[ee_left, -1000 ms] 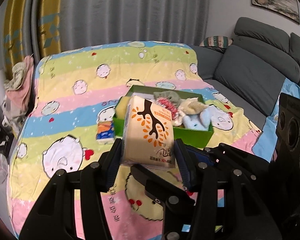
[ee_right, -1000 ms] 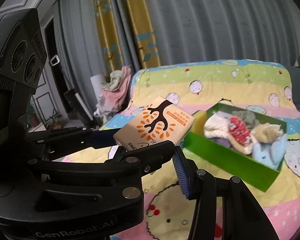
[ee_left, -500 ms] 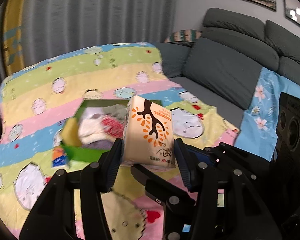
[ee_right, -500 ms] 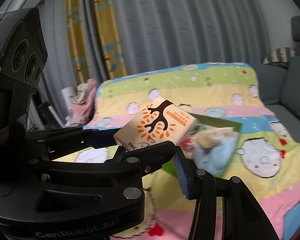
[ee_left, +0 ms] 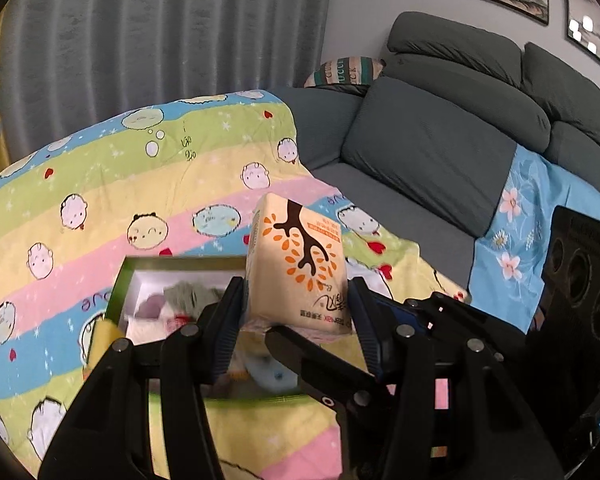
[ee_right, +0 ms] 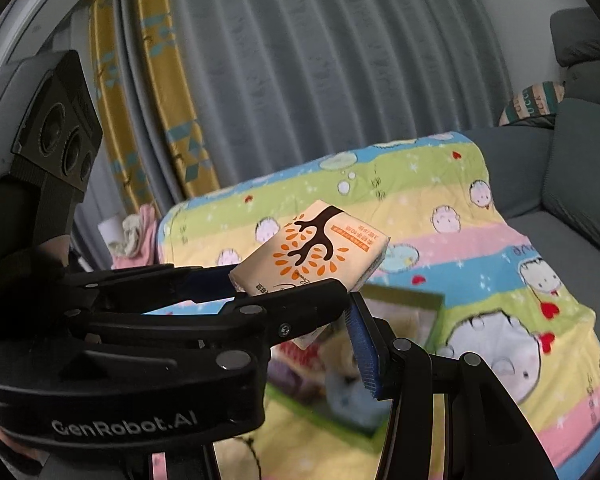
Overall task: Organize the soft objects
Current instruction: 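Lift the cream tissue pack with both grippers over the green box, then lower the cream tissue pack into the box and open both grippers, then grasp the blue 'tempo' tissue pack with both grippers from its sides, then lift the blue tissue pack with both grippers over the green box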
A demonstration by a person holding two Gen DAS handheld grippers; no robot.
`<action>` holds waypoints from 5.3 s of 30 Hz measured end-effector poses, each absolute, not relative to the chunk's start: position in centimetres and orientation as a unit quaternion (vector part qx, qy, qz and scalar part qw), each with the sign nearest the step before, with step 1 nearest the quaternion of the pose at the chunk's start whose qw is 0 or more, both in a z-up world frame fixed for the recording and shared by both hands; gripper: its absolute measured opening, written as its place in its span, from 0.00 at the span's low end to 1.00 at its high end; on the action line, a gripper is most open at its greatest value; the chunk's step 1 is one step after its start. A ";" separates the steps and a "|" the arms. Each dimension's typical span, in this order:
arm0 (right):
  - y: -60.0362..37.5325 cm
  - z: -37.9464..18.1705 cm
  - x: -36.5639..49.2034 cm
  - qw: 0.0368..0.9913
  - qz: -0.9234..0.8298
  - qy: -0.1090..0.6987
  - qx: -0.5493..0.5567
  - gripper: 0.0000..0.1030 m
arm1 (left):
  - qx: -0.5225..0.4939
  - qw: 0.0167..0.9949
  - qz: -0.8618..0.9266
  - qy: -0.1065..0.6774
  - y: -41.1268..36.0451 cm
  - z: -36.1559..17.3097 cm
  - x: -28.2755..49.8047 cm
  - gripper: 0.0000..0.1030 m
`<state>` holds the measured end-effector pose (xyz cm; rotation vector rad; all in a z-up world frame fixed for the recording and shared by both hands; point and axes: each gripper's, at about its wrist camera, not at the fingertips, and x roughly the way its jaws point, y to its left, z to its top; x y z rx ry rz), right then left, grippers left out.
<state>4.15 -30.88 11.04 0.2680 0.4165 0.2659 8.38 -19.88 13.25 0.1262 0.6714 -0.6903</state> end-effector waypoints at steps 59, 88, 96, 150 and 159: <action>-29.9 2.9 13.3 0.931 0.088 0.340 0.104 0.70 | -0.003 0.888 -0.255 0.384 -17.6 3.7 16.9 0.99; -12.8 -1.0 5.8 0.903 0.209 0.373 -0.050 0.72 | -0.123 0.915 -0.095 0.372 5.5 -1.0 8.6 0.99; -9.0 -3.7 11.0 0.889 0.201 0.410 -0.037 0.61 | -0.126 0.893 -0.134 0.411 6.5 -3.3 14.2 0.87; -15.1 5.3 6.5 0.944 0.187 0.273 -0.003 0.35 | -0.040 0.908 -0.251 0.332 -3.2 7.5 9.4 0.44; -21.3 5.6 8.3 0.951 0.154 0.267 0.029 0.35 | -0.009 0.899 -0.278 0.339 -10.0 8.1 12.1 0.47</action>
